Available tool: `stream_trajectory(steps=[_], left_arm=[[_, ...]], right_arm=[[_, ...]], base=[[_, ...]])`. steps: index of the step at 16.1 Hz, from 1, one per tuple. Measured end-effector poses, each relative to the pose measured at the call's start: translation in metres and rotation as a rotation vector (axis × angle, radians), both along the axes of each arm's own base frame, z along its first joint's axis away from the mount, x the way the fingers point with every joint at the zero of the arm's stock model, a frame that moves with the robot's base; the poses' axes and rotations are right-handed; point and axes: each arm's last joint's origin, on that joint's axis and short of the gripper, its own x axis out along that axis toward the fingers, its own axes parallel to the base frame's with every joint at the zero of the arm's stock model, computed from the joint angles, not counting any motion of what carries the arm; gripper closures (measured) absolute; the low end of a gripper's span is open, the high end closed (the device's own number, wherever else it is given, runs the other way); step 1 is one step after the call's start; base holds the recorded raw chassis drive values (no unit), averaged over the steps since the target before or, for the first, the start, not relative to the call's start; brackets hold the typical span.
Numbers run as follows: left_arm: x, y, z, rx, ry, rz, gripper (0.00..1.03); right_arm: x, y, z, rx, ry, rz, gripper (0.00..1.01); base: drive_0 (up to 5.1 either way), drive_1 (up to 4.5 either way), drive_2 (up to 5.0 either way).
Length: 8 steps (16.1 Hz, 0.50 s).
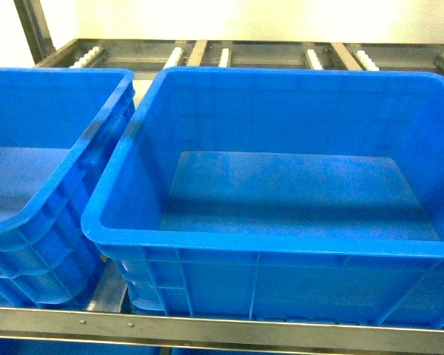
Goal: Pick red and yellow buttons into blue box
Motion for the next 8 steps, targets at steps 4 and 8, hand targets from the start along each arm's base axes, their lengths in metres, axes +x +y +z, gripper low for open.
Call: stream_trajectory(steps=[4, 8], left_arm=[[0.000, 0.000, 0.000, 0.000, 0.000, -0.001, 0.72], [0.000, 0.000, 0.000, 0.000, 0.000, -0.001, 0.72]], right_arm=[[0.029, 0.015, 0.037, 0.007, -0.096, 0.069, 0.71], [0.103, 0.035, 0.035, -0.028, -0.065, 0.136, 0.71]], base=[[0.0, 0.00, 0.0], [0.0, 0.00, 0.0]])
